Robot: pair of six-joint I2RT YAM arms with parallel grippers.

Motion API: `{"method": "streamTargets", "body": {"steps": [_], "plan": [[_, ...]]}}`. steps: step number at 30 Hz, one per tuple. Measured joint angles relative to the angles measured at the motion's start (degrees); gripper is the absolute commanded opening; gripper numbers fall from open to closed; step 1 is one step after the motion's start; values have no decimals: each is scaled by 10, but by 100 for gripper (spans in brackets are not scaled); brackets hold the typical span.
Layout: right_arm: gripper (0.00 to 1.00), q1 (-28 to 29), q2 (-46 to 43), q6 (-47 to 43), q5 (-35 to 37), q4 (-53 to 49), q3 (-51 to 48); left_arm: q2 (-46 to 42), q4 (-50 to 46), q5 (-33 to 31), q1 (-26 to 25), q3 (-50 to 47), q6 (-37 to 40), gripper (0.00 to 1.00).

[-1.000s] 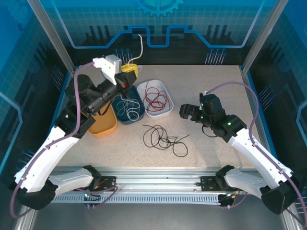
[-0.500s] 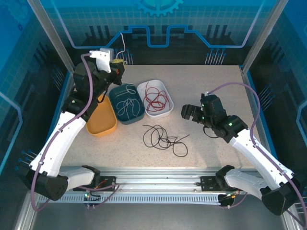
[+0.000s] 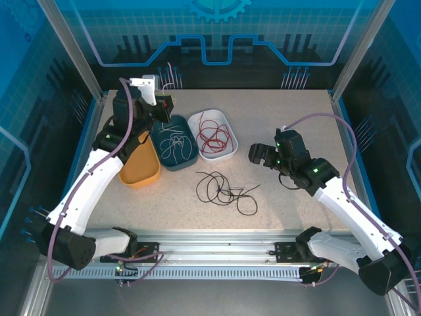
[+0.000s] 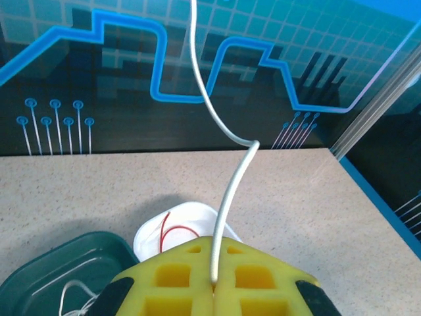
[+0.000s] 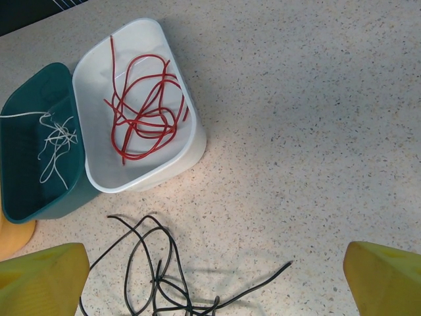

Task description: Untangle the cables

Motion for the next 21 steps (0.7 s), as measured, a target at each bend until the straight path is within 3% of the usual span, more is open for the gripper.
{"method": "streamTargets", "body": {"steps": [11,21], "plan": [[100,0,4,4,-1,0,0,71,-64,-12,0,-5,-13,0],[100,0,10,7,-2,0,0,75,-102,2,1,-90,-14,0]]}}
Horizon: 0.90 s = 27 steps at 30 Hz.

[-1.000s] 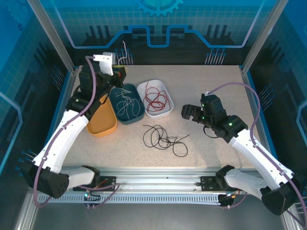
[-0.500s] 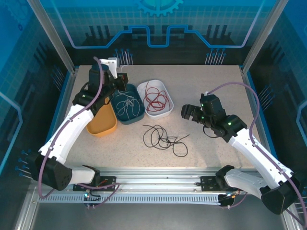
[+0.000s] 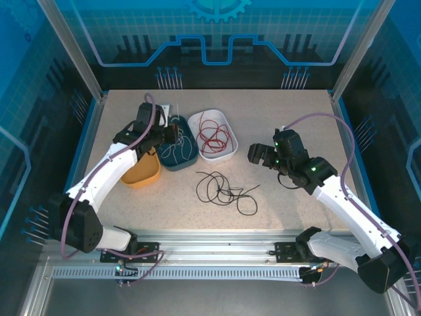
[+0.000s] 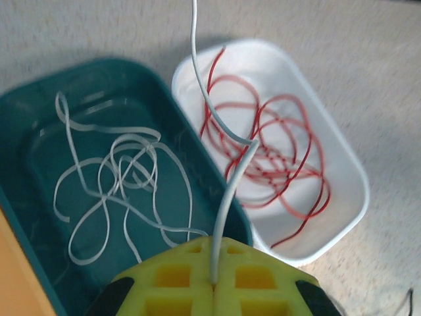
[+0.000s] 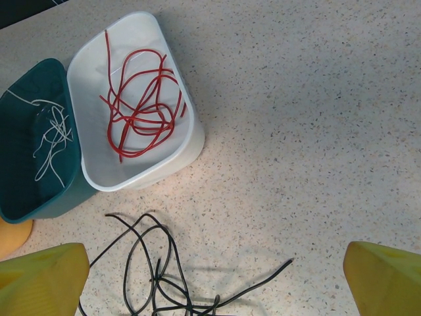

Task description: Untangle the cables

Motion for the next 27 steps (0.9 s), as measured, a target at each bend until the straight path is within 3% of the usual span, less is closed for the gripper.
{"method": "streamTargets", "body": {"steps": [15,27], "plan": [[100,0,3,9,-1,0,0,76,-29,21,0,-31,7,6],[100,0,3,11,0,0,0,121,-71,18,0,-29,35,25]]}}
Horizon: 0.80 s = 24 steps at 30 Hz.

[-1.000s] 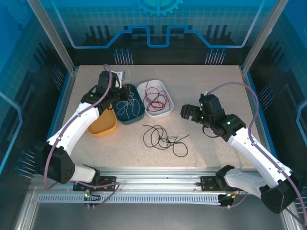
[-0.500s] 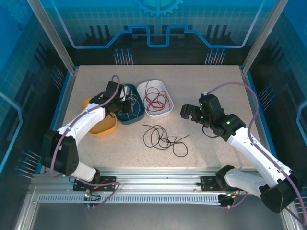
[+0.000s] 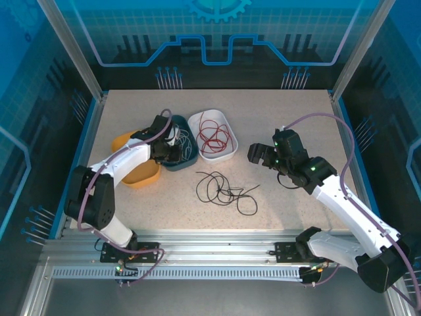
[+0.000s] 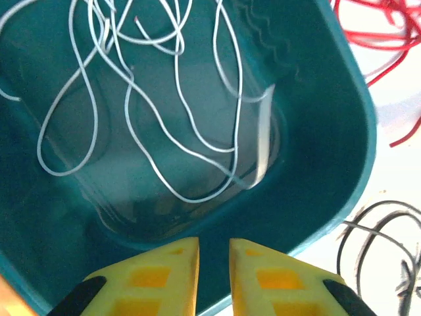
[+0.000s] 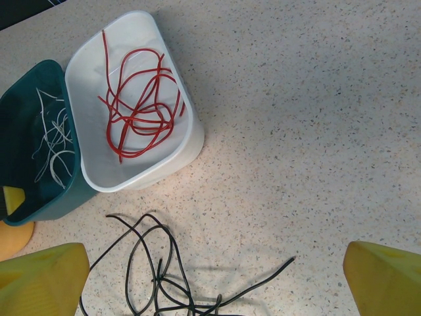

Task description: Untangle the cables

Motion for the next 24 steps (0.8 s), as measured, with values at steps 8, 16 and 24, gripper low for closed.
{"method": "streamTargets", "body": {"steps": [8,16,24], "plan": [[100,0,-1,0,0,-2,0,-9,-11,3,0,1,-1,63],[100,0,-3,0,0,-3,-7,-118,-8,27,-1,1,-23,99],[100,13,-3,4,20,-18,-9,-239,47,28,-67,-68,-66,99]]}}
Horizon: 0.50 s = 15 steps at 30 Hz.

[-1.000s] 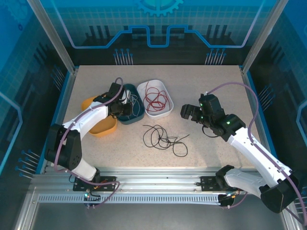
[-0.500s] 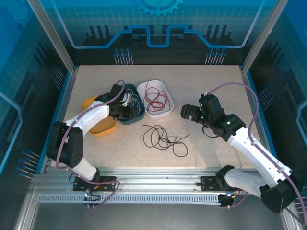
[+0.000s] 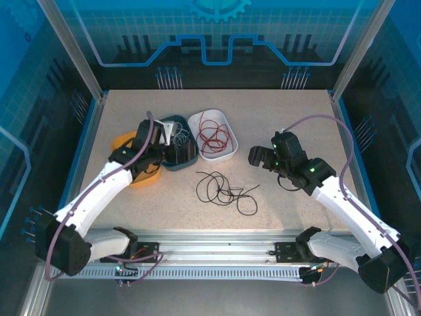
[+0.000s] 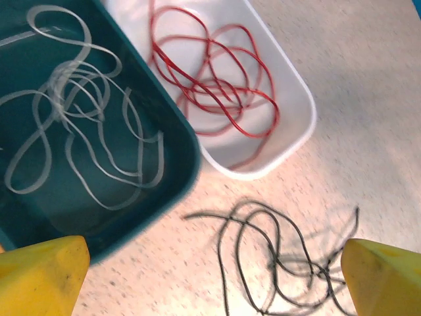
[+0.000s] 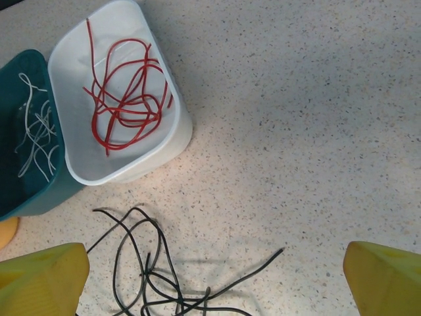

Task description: Untangle the cables

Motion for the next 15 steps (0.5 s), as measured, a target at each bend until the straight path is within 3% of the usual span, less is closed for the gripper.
{"method": "streamTargets", "body": {"steps": [7,15], "plan": [[100,56,25,9,44,-37,0,-60,47,-28,-102,-117,-90,99],[100,111,78,23,45,-57,0,-44,91,-49,-179,-212,-200,97]]}}
